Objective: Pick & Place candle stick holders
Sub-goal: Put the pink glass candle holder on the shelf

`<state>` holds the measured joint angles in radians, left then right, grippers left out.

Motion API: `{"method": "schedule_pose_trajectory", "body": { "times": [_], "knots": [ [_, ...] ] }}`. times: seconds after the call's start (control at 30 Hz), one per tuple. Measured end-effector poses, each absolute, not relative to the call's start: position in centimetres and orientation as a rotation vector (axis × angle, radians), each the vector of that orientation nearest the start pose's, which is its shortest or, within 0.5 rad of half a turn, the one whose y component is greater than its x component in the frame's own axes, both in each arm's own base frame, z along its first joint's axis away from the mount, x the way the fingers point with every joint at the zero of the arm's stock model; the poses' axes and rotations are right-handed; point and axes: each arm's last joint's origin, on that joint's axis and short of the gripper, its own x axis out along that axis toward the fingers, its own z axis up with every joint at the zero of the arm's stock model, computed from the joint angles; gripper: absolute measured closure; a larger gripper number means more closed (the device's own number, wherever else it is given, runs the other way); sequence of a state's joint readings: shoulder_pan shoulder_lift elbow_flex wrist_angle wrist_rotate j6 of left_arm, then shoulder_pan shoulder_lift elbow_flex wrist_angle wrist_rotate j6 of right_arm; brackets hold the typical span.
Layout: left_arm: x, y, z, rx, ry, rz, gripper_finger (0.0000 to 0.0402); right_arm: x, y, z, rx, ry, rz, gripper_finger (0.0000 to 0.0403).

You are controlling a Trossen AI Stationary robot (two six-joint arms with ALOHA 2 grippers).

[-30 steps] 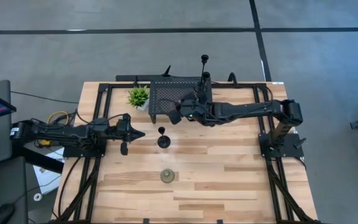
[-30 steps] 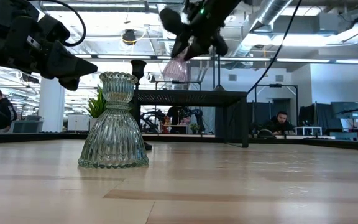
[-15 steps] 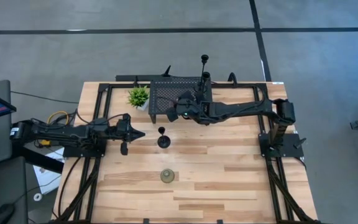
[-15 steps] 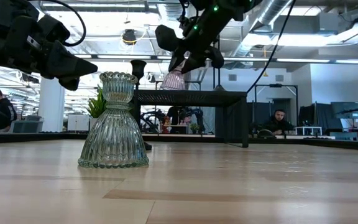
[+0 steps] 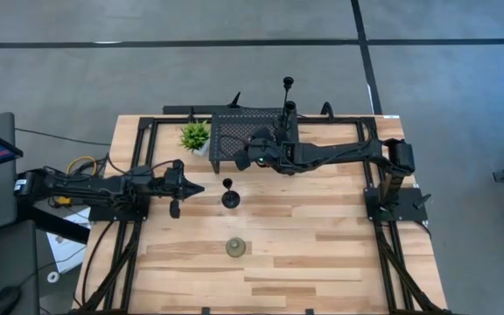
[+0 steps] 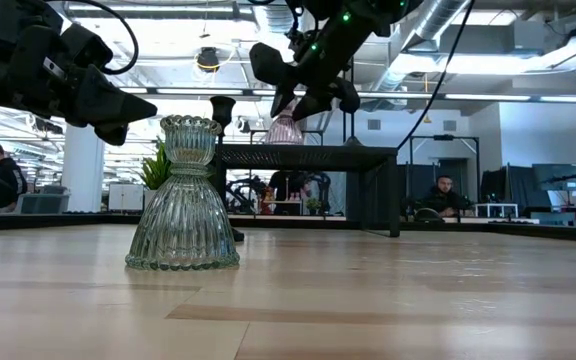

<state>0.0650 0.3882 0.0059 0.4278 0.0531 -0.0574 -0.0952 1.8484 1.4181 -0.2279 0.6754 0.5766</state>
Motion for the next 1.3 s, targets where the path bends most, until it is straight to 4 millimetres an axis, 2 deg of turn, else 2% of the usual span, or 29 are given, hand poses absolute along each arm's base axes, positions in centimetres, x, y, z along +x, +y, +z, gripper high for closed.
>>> {"method": "schedule_pose_trajectory", "body": {
  "times": [0.33, 0.83, 1.3],
  "knots": [
    [12.18, 0.64, 17.22, -0.055, -0.046, 0.011, 0.0395, 40.79, -5.89, 25.48, 0.338, 0.404, -0.904, 0.0241],
    [12.18, 0.64, 17.21, -0.055, -0.045, 0.011, 0.0395, 40.95, -6.27, 25.85, 0.344, 0.362, -0.904, 0.0155],
    [12.18, 0.64, 17.21, -0.055, -0.045, 0.011, 0.0395, 40.97, -6.15, 25.95, 0.323, 0.368, -0.893, 0.0152]
  ]
}}
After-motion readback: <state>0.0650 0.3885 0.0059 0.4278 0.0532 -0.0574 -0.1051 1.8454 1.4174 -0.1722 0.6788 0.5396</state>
